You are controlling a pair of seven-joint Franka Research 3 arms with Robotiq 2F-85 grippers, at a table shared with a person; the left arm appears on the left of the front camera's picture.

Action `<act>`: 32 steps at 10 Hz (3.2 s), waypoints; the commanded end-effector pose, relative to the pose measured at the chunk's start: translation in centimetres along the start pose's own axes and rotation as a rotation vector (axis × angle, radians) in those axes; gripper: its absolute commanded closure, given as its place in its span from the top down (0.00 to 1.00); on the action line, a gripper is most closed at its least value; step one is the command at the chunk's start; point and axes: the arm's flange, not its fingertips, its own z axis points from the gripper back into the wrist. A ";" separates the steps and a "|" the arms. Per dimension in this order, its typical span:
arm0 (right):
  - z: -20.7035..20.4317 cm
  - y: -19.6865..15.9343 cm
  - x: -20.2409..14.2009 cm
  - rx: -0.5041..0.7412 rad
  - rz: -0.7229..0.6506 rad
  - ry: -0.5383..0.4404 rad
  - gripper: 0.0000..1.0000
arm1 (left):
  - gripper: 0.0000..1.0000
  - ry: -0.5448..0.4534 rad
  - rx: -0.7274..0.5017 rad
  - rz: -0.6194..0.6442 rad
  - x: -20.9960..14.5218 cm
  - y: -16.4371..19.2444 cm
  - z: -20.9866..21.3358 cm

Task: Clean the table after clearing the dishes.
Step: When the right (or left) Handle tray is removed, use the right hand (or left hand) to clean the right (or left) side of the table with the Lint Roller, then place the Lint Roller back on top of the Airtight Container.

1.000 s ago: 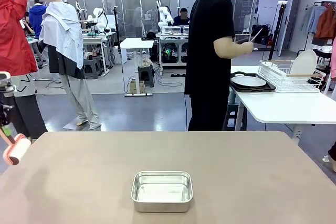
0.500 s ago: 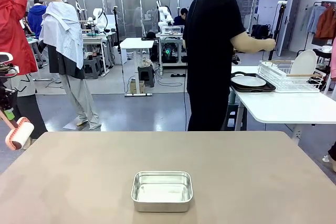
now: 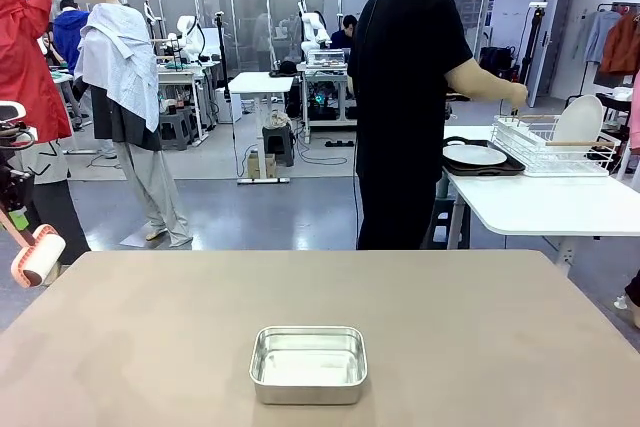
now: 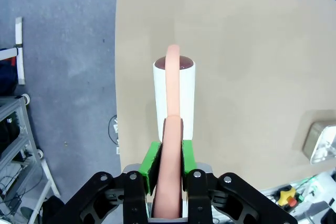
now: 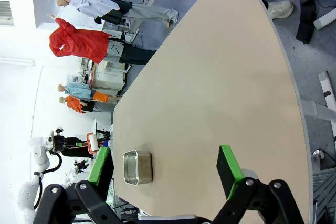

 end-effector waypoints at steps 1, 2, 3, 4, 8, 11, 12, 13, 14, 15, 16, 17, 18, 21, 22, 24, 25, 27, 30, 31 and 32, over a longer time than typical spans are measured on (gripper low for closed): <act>-0.1 0.2 0.0 0.013 -0.001 -0.008 1.00 | 0.22 0.007 0.007 0.000 -0.2 0.1 0.3; -0.1 0.2 0.0 0.013 -0.001 -0.008 1.00 | 0.22 0.007 0.007 0.000 -0.2 0.1 0.3; -0.1 0.2 0.0 0.013 -0.001 -0.008 1.00 | 0.22 0.007 0.007 0.000 -0.2 0.1 0.3; -0.1 0.2 0.0 0.013 -0.001 -0.008 1.00 | 0.22 0.007 0.007 0.000 -0.2 0.1 0.3; -0.1 0.2 0.0 0.013 -0.001 -0.008 1.00 | 0.22 0.007 0.007 0.000 -0.2 0.1 0.3; -0.1 0.2 0.0 0.013 -0.001 -0.008 1.00 | 0.22 -0.099 0.125 -0.237 1.0 -6.9 5.4; -0.1 0.2 0.0 0.013 -0.001 -0.008 1.00 | 0.22 -0.137 0.269 -0.397 0.2 -12.1 7.5; -0.1 0.2 0.0 0.013 -0.001 -0.008 1.00 | 0.22 -0.218 0.264 -0.534 -1.2 -16.4 9.5; -0.1 0.2 0.0 0.013 -0.001 -0.008 1.00 | 0.22 -0.244 0.331 -0.736 -3.2 -22.0 10.8; -0.1 0.2 0.0 0.013 -0.001 -0.008 1.00 | 0.22 -0.244 0.326 -0.940 -5.1 -27.0 10.9; -0.1 0.2 0.0 0.013 -0.001 -0.008 1.00 | 0.22 -0.227 0.333 -1.122 -7.0 -31.5 10.1; -0.1 0.2 0.0 0.013 -0.001 -0.008 1.00 | 0.22 -0.215 0.329 -1.269 -8.8 -35.3 9.2; -0.1 0.2 0.0 0.013 -0.001 -0.008 1.00 | 0.22 -0.184 0.299 -1.434 -11.1 -38.7 7.9; -0.1 0.2 0.0 0.013 -0.001 -0.008 1.00 | 0.22 -0.109 0.171 -1.631 -15.1 -43.0 3.4; -0.1 0.2 0.0 0.013 -0.001 -0.008 1.00 | 0.22 -0.066 0.142 -1.583 -15.1 -43.1 2.3; -0.1 0.2 0.0 0.013 -0.001 -0.008 1.00 | 0.22 -0.079 0.175 -1.609 -15.8 -45.0 2.6; -0.1 0.2 0.0 0.013 -0.001 -0.008 1.00 | 0.22 -0.079 0.175 -1.609 -15.8 -45.0 2.6; -0.1 0.2 0.0 0.013 -0.001 -0.008 1.00 | 0.22 -0.079 0.175 -1.609 -15.8 -45.0 2.6; -0.1 0.2 0.0 0.013 -0.001 -0.008 1.00 | 0.22 0.064 0.117 -1.745 -15.5 -48.2 -2.1; -0.1 0.2 0.0 0.013 -0.001 -0.008 1.00 | 0.22 0.090 0.106 -1.737 -15.8 -48.9 -2.8; -0.1 0.2 0.0 0.013 -0.001 -0.008 1.00 | 0.22 0.111 0.088 -1.759 -16.1 -49.2 -3.6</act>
